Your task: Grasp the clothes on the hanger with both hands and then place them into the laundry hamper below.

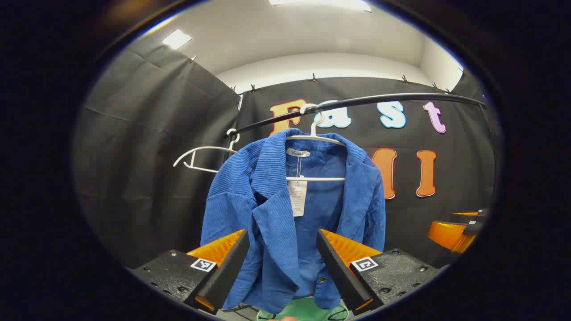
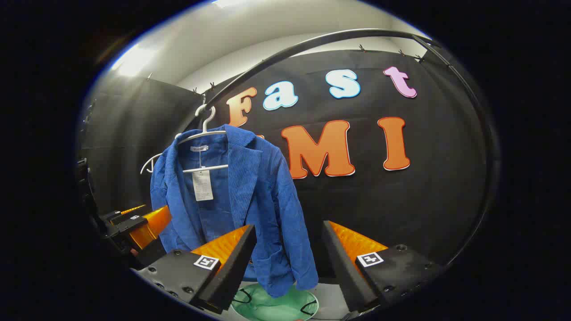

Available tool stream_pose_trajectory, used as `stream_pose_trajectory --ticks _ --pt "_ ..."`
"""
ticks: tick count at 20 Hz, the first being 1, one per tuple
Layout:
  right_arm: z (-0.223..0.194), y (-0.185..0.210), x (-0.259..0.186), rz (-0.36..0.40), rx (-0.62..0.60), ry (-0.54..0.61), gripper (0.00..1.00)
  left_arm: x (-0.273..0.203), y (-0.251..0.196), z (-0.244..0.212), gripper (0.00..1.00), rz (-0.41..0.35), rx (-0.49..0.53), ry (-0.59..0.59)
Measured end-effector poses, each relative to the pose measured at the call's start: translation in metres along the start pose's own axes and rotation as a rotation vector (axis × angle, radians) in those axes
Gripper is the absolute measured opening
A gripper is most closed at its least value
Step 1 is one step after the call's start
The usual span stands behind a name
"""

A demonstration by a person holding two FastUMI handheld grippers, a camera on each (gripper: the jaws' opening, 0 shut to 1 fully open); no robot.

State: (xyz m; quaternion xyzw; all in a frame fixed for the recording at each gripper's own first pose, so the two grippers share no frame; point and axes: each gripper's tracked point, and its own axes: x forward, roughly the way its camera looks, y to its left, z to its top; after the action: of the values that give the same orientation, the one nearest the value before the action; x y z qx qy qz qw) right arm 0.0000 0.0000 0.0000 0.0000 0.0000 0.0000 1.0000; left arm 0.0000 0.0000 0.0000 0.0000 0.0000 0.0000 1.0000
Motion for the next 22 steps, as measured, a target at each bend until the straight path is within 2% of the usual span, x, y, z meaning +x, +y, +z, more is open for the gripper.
stream_pose_trajectory --ticks 1,2,6,8,9,10,11,12,18,19,20,22 --pt "0.000 -0.003 0.000 -0.007 0.001 -0.002 1.00 0.000 -0.001 0.001 0.93 -0.005 -0.005 -0.002" --pt "0.001 -0.004 -0.001 -0.010 0.001 -0.004 0.97 0.001 0.000 0.001 0.93 -0.001 -0.003 0.001" --pt "0.008 -0.006 -0.001 -0.016 -0.006 -0.026 0.97 0.002 0.005 0.010 0.92 0.008 -0.005 -0.016" --pt "0.012 -0.003 0.000 -0.008 -0.008 -0.035 0.92 0.003 0.010 0.012 0.92 0.020 -0.004 -0.020" --pt "0.015 -0.002 0.000 -0.006 -0.010 -0.041 0.92 0.003 0.012 0.013 0.92 0.028 -0.001 -0.024" --pt "0.017 -0.002 0.000 -0.004 -0.012 -0.045 0.97 0.003 0.015 0.015 0.92 0.035 0.003 -0.028" --pt "0.018 0.000 0.000 -0.001 -0.012 -0.047 0.97 0.002 0.018 0.016 0.92 0.042 0.004 -0.031" --pt "0.019 0.004 0.000 0.008 -0.011 -0.049 0.92 0.002 0.021 0.017 0.92 0.049 0.001 -0.032" --pt "0.024 0.017 -0.002 0.032 -0.016 -0.065 0.93 0.002 0.046 0.018 0.92 0.100 0.006 -0.040" --pt "0.025 0.020 -0.002 0.037 -0.015 -0.067 0.97 0.001 0.050 0.019 0.92 0.108 0.007 -0.040" --pt "0.026 0.021 -0.001 0.039 -0.013 -0.072 0.93 0.001 0.053 0.019 0.92 0.114 0.007 -0.039" --pt "0.027 0.025 -0.001 0.044 -0.012 -0.079 0.92 0.003 0.058 0.018 0.92 0.120 0.005 -0.034"
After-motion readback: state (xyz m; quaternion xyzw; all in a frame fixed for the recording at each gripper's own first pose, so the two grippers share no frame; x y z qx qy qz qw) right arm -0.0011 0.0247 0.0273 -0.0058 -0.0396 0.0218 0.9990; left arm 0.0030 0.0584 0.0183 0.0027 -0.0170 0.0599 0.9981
